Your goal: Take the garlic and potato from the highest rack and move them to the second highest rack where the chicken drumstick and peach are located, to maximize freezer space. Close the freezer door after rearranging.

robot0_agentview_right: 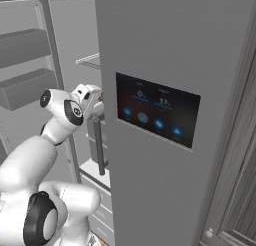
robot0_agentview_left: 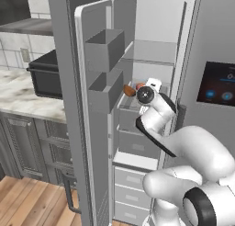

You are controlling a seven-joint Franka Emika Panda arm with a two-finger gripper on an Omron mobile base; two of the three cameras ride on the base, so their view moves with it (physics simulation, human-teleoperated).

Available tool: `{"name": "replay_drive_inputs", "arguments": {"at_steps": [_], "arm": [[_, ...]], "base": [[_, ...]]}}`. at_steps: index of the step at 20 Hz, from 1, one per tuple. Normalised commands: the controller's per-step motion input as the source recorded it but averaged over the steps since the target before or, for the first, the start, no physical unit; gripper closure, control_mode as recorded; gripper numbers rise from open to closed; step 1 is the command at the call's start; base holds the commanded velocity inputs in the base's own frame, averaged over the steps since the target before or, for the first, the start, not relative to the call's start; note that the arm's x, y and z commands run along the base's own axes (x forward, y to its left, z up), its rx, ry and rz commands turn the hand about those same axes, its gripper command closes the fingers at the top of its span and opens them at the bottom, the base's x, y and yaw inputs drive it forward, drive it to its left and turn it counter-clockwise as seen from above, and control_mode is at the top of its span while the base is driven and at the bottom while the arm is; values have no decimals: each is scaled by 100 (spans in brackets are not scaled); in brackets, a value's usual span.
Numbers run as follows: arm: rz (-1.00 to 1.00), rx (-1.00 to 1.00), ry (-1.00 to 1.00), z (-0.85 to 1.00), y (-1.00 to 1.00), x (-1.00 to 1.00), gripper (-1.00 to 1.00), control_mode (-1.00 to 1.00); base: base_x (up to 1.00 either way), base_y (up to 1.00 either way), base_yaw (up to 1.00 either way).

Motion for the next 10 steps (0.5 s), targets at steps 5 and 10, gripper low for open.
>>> {"name": "replay_drive_inputs", "arguments": {"at_steps": [5, 10], "arm": [[-14, 21, 28, 62, 17, -85, -100, -100], [-14, 21, 23, 52, 17, -91, -100, -100]], "base": [[0, 0, 0], [0, 0, 0]]}}
